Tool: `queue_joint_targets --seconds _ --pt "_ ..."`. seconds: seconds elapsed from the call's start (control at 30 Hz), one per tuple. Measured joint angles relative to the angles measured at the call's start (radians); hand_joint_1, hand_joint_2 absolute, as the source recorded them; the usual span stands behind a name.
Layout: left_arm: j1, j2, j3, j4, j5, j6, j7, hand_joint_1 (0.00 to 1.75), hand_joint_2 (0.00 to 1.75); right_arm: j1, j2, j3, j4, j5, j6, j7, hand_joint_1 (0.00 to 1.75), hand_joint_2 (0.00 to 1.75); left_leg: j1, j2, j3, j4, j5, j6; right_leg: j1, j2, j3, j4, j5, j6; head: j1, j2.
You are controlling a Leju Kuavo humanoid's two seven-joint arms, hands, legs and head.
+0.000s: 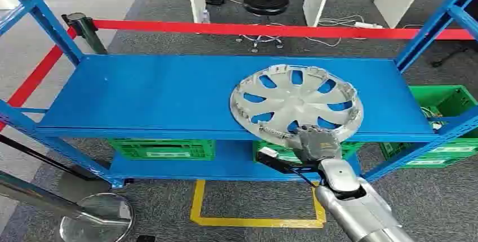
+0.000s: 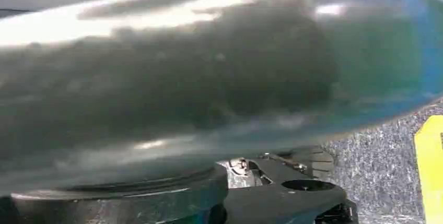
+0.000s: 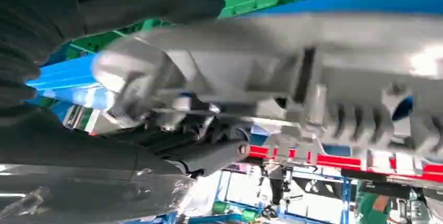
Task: Take the parts from the cabinet and place them on the table.
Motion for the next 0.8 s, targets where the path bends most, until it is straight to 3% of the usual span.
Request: queue_joint_targets --seconds 0.67,0.8 --pt "-0.001 -0.002 -0.001 0.000 -0.001 -0.006 -0.002 0.00 0.00 0.000 0.006 -0.006 0.001 0.018 -0.017 -0.008 1.75 1.75 0.000 0.000 0.000 0.000 0.000 0.000 0.000 0.000 0.000 0.000 0.000 0.000 0.000 0.000" --pt "0.000 -0.002 -0.002 0.000 0.008 -0.003 -0.013 0.00 0.00 0.009 0.006 -0.008 -0.024 -0.001 -0.069 -0.047 1.75 1.75 0.000 0.000 0.000 0.000 0.000 0.000 0.000 0.001 0.000 0.000 0.000 0.000 0.000 0.000"
